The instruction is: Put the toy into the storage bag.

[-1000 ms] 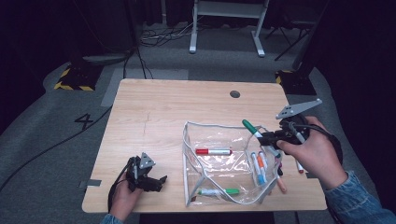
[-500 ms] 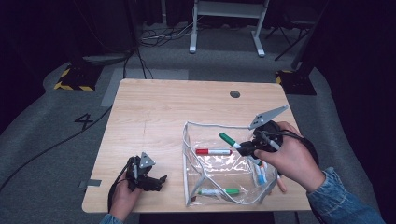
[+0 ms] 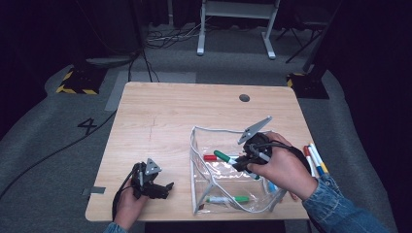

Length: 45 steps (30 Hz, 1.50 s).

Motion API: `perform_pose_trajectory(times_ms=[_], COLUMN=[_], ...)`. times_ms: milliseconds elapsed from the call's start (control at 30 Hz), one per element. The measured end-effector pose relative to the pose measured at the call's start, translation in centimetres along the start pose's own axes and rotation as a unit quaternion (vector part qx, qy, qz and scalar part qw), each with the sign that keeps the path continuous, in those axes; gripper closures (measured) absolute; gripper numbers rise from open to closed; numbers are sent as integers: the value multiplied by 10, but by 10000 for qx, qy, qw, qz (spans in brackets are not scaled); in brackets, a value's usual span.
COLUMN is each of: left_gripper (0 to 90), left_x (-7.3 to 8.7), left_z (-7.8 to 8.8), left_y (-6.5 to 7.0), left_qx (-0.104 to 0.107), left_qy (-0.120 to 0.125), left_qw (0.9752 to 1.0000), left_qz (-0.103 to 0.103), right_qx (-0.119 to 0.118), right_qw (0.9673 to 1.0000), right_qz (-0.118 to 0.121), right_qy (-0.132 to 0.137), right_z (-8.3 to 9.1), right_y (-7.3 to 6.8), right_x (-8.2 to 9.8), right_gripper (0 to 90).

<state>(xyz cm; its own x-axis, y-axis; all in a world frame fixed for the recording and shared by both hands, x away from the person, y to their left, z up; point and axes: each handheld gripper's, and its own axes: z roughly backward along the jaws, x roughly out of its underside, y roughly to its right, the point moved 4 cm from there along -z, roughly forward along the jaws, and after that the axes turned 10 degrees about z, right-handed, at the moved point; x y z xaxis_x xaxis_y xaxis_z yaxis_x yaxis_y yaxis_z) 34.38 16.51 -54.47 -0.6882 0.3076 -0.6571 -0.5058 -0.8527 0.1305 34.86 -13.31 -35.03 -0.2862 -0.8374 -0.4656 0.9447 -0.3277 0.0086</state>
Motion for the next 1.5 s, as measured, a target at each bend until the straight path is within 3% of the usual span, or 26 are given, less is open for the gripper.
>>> perform_pose_trajectory(times_ms=[367, 667, 967, 1233, 1400, 1500], left_gripper=[0, 0, 0, 0, 0, 0], left_x=[0, 0, 0, 0, 0, 0], left_z=[0, 0, 0, 0, 0, 0], left_y=[0, 0, 0, 0, 0, 0], left_qx=[0, 2, 1, -1, 1, 1], left_qy=[-1, 5, 0, 1, 1, 1], left_qw=[10000, 10000, 10000, 10000, 10000, 10000], left_qz=[0, 7, 0, 2, -1, 0], right_qx=[-212, -402, -566, -737, -849, -922], right_qw=[9992, 9949, 9864, 9794, 9731, 9682], right_qz=[111, 225, 419, 548, 728, 960], right_qy=[-321, -899, -1487, -1798, -2017, -2118], right_z=[-24, -47, -68, -83, -92, -95], right_y=[-7, -12, -18, -19, -19, -20], right_x=[-3, 3, 11, 16, 18, 20], right_gripper=[770, 770, 771, 770, 770, 770])
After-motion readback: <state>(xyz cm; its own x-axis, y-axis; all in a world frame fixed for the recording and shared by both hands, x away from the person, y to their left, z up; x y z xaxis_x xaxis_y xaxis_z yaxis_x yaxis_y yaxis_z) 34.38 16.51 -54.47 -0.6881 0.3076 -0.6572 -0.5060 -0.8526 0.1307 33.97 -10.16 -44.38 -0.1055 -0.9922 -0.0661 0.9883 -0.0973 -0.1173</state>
